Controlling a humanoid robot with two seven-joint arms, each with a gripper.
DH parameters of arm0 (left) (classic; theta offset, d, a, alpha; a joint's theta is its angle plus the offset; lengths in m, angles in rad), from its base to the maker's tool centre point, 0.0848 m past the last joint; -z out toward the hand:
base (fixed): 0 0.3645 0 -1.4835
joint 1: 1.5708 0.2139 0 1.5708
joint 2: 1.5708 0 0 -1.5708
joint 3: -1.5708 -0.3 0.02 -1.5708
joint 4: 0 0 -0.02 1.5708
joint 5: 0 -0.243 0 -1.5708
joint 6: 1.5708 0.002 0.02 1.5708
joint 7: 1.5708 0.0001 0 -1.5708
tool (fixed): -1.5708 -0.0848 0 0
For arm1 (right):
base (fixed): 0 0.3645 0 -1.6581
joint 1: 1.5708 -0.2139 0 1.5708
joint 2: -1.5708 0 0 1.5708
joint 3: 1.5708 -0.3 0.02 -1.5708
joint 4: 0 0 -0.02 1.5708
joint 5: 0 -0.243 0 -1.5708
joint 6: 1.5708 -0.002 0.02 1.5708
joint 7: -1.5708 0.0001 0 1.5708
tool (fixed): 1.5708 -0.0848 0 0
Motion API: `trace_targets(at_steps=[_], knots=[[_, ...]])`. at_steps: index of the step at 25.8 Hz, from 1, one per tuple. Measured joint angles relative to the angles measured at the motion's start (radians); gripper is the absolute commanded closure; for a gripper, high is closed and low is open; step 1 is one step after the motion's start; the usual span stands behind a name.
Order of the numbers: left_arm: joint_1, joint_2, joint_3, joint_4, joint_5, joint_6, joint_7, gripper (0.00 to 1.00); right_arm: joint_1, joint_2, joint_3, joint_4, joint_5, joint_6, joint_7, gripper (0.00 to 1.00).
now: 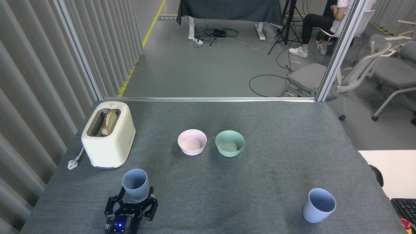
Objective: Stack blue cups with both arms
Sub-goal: 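Move the left gripper to the blue cup nearest it and grasp it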
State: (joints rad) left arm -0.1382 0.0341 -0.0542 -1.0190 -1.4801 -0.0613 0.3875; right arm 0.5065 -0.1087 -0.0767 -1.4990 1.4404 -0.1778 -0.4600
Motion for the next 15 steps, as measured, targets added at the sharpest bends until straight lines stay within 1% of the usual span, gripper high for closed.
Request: trace_targets(at_steps=[10,11,12,13,15], knots=[[-0.039,0.003,0.003,0.06,0.002,0.002,0.0,0.01,0.0,0.001,0.0,0.007,0.0,0.0,0.0,0.0],[-0.041,0.003,0.003,0.063,0.003,0.002,0.0,0.06,0.0,0.001,0.0,0.008,0.0,0.0,-0.002,0.0],[-0.043,0.003,0.003,0.065,0.003,0.002,0.0,0.15,0.0,0.001,0.0,0.009,0.0,0.0,-0.004,0.0],[-0.045,0.003,0.003,0.067,0.003,0.002,0.0,0.22,0.0,0.001,0.0,0.01,0.0,0.0,-0.008,0.0],[-0.046,0.004,0.004,0.069,0.003,0.001,0.0,0.3,0.0,0.001,0.0,0.011,0.001,0.0,-0.013,0.0]])
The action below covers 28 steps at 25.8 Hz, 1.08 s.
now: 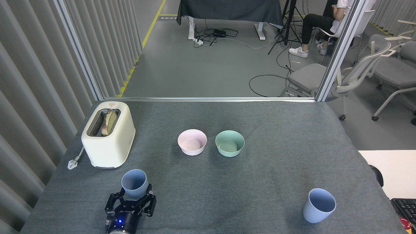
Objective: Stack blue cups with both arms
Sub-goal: 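Move the left gripper to the blue cup nearest it and grasp it, then carry the blue cup with the left gripper toward the table center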
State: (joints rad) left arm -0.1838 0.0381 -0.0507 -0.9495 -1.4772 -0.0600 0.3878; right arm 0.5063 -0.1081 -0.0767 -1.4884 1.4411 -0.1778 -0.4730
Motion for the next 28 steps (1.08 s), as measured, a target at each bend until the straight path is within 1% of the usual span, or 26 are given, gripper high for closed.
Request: trace_targets(at_steps=[2,7,11,13,15,19,23,28], knots=[[-0.003,0.001,0.0,0.003,0.0,-0.002,0.0,0.38,0.0,0.0,0.0,0.0,0.0,0.0,-0.003,0.0],[-0.001,0.001,-0.002,-0.009,-0.002,-0.01,0.002,0.37,0.0,0.0,-0.001,0.0,0.002,0.001,-0.007,0.0],[0.028,0.002,-0.015,-0.078,-0.005,-0.041,0.011,0.36,0.0,0.0,-0.001,0.0,0.002,0.001,-0.007,0.0],[0.049,0.002,-0.049,-0.128,-0.009,-0.079,0.012,0.35,0.0,0.0,0.0,0.0,0.002,0.001,-0.007,0.0],[0.071,0.0,-0.112,-0.174,-0.014,-0.102,0.012,0.35,0.0,0.0,0.001,0.0,0.002,0.002,-0.007,0.0],[0.082,-0.008,-0.247,-0.21,-0.027,-0.117,0.007,0.35,0.0,-0.001,0.006,0.001,0.003,0.002,-0.007,0.0],[0.067,-0.044,-0.321,-0.197,-0.06,-0.118,0.005,0.34,0.0,-0.001,0.009,0.001,0.004,0.003,-0.007,0.0],[0.039,-0.096,-0.353,-0.113,-0.092,-0.118,0.003,0.34,0.0,0.0,0.01,0.001,0.004,0.004,-0.007,0.0]])
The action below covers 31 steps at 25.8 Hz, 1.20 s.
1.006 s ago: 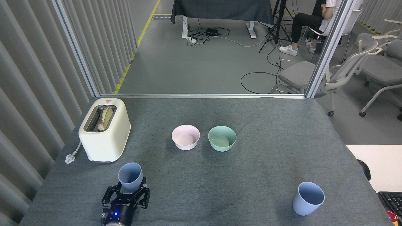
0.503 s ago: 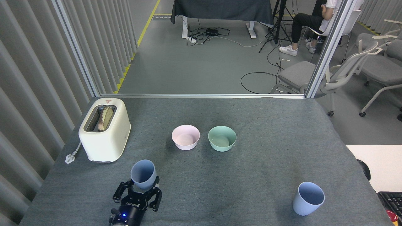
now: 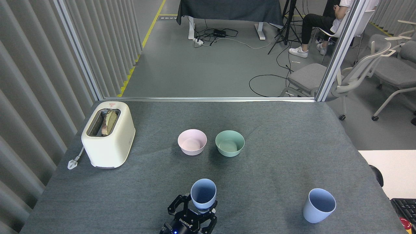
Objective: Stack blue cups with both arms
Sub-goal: 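Carry the blue cup with the left gripper toward the table center, then lower the blue cup onto the table and open the left gripper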
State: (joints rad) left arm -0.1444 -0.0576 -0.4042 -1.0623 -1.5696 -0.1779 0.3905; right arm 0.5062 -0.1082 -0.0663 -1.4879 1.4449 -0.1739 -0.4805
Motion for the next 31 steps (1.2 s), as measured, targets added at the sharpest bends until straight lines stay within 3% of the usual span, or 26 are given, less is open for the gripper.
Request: trace_targets(at_steps=[5,19,31], knots=[[-0.028,-0.021,-0.007,0.058,-0.006,0.003,-0.001,0.34,0.0,-0.001,0.0,0.001,-0.001,0.001,0.0,0.0],[-0.029,-0.022,-0.016,0.073,-0.008,0.001,-0.001,0.17,0.0,-0.001,0.001,0.001,-0.003,0.001,-0.002,0.0],[-0.029,-0.022,-0.042,0.078,-0.009,0.0,0.001,0.17,-0.001,-0.001,0.0,0.007,-0.004,0.001,0.001,0.0]])
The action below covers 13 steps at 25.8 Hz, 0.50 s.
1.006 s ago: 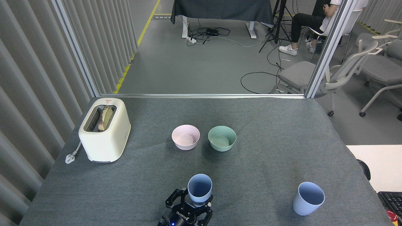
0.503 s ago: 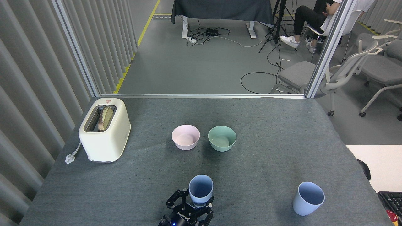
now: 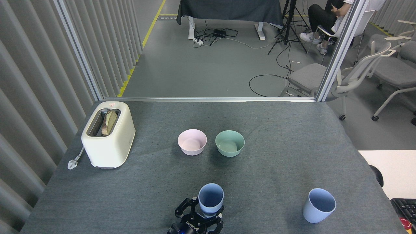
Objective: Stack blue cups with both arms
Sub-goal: 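Lower the blue cup onto the table and open the left gripper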
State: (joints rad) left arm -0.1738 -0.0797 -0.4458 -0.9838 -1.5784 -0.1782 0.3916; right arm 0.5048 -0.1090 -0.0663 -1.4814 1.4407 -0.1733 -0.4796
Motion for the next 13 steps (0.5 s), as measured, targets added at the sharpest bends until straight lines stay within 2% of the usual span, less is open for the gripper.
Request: trace_targets(at_steps=[8,10,13], knots=[[-0.003,0.001,-0.008,0.002,-0.039,0.003,0.0,0.16,-0.002,0.0,0.0,0.003,0.0,0.0,0.001,0.0],[-0.003,0.001,-0.008,0.002,-0.044,0.006,0.001,0.05,-0.002,-0.001,0.0,0.003,0.0,0.0,-0.001,0.0],[-0.003,0.0,-0.008,0.002,-0.046,0.008,0.001,0.01,-0.002,-0.001,-0.001,0.005,0.0,0.0,-0.002,0.0]])
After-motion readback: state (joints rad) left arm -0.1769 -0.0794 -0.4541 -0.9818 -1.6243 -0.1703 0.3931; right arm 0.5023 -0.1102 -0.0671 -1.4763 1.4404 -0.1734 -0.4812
